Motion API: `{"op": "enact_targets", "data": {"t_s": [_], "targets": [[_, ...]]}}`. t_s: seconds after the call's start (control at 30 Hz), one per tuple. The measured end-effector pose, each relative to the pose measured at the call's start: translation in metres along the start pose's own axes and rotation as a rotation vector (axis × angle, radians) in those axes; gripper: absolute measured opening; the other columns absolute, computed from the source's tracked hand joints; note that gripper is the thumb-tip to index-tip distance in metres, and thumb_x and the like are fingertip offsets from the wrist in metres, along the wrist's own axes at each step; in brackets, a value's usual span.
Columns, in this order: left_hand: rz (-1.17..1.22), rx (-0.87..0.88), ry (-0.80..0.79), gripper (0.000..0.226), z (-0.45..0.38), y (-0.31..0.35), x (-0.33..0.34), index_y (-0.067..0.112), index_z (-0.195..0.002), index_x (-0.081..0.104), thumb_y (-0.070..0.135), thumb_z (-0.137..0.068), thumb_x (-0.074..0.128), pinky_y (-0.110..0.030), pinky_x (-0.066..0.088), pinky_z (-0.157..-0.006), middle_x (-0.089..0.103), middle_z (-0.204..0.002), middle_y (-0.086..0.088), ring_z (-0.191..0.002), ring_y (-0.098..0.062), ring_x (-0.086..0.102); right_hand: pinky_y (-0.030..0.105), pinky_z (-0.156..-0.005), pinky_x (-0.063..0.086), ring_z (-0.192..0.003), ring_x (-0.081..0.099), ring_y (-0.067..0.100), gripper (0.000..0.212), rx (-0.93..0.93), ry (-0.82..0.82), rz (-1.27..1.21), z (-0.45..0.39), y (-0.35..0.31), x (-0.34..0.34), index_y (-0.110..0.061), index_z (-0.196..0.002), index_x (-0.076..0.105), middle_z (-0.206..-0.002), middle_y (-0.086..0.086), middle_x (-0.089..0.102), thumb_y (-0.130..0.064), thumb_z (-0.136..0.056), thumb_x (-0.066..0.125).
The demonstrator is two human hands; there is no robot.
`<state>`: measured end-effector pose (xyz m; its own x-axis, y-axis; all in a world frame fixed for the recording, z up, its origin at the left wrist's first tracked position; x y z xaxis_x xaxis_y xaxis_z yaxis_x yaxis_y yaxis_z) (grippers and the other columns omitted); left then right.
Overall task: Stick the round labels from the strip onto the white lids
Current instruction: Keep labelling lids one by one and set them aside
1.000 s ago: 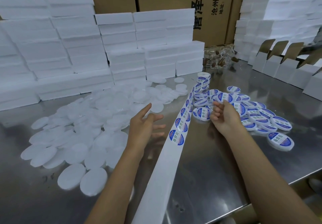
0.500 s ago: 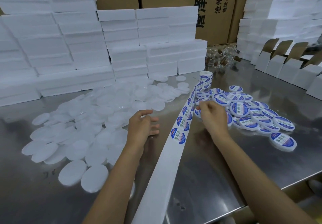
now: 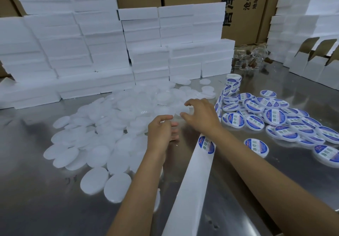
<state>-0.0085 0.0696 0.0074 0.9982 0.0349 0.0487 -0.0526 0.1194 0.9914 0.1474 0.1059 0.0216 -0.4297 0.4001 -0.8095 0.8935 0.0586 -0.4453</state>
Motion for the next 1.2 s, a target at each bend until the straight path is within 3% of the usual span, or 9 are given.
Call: {"op": "enact_targets", "data": {"t_s": [0.13, 0.37, 0.57, 0.67, 0.77, 0.97, 1.03, 1.1, 1.2], "targets": [[0.022, -0.004, 0.001, 0.032, -0.002, -0.001, 0.001, 0.012, -0.109, 0.066, 0.001, -0.097, 0.039, -0.03, 0.061, -0.063, 0.072, -0.089, -0.006, -0.069, -0.017, 0.067, 0.035, -0.098, 0.037, -0.12, 0.051, 0.025, 0.038, 0.079, -0.058, 0.032, -0.015, -0.001, 0.019, -0.023, -0.122, 0.067, -0.123, 0.005, 0.066, -0.04, -0.089, 0.068], [0.047, -0.006, -0.003, 0.033, -0.002, -0.002, 0.001, 0.01, -0.11, 0.066, 0.0, -0.096, 0.037, -0.028, 0.057, -0.056, 0.069, -0.088, -0.008, -0.066, -0.019, 0.064, 0.035, -0.082, 0.047, -0.099, 0.062, 0.03, 0.024, 0.071, 0.084, -0.019, -0.005, -0.001, 0.014, -0.013, -0.108, 0.072, -0.1, 0.008, 0.073, -0.027, -0.097, 0.055], [0.033, 0.0, -0.007, 0.029, -0.002, 0.003, 0.002, 0.031, -0.125, 0.058, 0.025, -0.098, 0.059, -0.034, 0.061, -0.07, 0.07, -0.102, -0.003, -0.086, -0.022, 0.074, 0.019, -0.073, 0.049, -0.084, 0.064, 0.009, 0.012, 0.274, 0.089, -0.806, 0.021, -0.003, -0.019, -0.013, -0.1, 0.07, -0.089, -0.003, 0.071, -0.021, -0.098, 0.061], [0.06, 0.041, -0.105, 0.033, 0.003, 0.009, 0.009, 0.038, -0.13, 0.057, 0.036, -0.098, 0.063, -0.036, 0.063, -0.083, 0.068, -0.114, 0.001, -0.084, -0.011, 0.075, 0.026, -0.074, 0.051, -0.088, 0.067, 0.01, 0.02, 0.262, -0.047, -0.921, 0.042, -0.008, -0.022, -0.01, -0.111, 0.072, -0.099, 0.003, 0.074, -0.021, -0.099, 0.06], [0.049, 0.163, -0.202, 0.027, 0.01, 0.015, 0.016, 0.034, -0.127, 0.064, 0.023, -0.103, 0.059, -0.035, 0.062, -0.085, 0.063, -0.13, -0.004, -0.103, -0.016, 0.072, 0.015, -0.065, 0.048, -0.077, 0.066, -0.001, 0.02, 0.221, -0.071, -0.986, 0.057, -0.014, -0.022, -0.013, -0.112, 0.073, -0.099, 0.0, 0.075, -0.022, -0.098, 0.061], [0.098, 0.153, -0.201, 0.028, 0.011, 0.013, 0.015, 0.023, -0.125, 0.062, 0.009, -0.107, 0.047, -0.04, 0.062, -0.086, 0.07, -0.12, -0.01, -0.099, -0.029, 0.074, 0.009, -0.061, 0.04, -0.081, 0.058, -0.007, 0.014, 0.226, 0.278, -0.516, 0.076, 0.014, -0.044, -0.027, -0.087, 0.066, -0.082, -0.018, 0.065, -0.024, -0.097, 0.056], [0.088, 0.147, -0.187, 0.027, 0.009, 0.011, 0.014, 0.023, -0.122, 0.062, 0.008, -0.108, 0.044, -0.04, 0.063, -0.083, 0.071, -0.117, -0.012, -0.099, -0.031, 0.073, 0.015, -0.063, 0.042, -0.081, 0.059, 0.001, 0.01, 0.225, 0.142, -0.34, 0.079, 0.025, -0.041, -0.023, -0.089, 0.066, -0.083, -0.016, 0.063, -0.024, -0.094, 0.057], [0.091, 0.132, -0.174, 0.027, 0.008, 0.009, 0.014, 0.023, -0.119, 0.063, 0.008, -0.107, 0.044, -0.037, 0.063, -0.076, 0.072, -0.112, -0.012, -0.098, -0.032, 0.073, 0.027, -0.081, 0.047, -0.094, 0.057, 0.008, 0.011, 0.163, -0.068, -0.181, 0.083, 0.026, -0.03, -0.023, -0.097, 0.067, -0.096, -0.011, 0.064, -0.029, -0.089, 0.063], [0.082, 0.102, -0.157, 0.026, 0.006, 0.007, 0.014, 0.027, -0.115, 0.062, 0.008, -0.105, 0.049, -0.035, 0.062, -0.071, 0.072, -0.109, -0.009, -0.098, -0.03, 0.073, 0.032, -0.096, 0.032, -0.111, 0.047, 0.009, 0.028, 0.05, -0.183, -0.069, 0.09, 0.017, -0.018, -0.03, -0.111, 0.064, -0.114, -0.012, 0.057, -0.043, -0.086, 0.066]]}}
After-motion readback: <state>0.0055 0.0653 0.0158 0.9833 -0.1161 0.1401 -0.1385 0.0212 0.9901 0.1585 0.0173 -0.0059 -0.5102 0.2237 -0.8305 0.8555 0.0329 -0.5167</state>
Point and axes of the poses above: each hand's wrist, its own z-axis away from the middle knuckle, its own x-axis out of the palm, y = z × x, the point moved 4 cm from there along -z, towards the middle knuckle
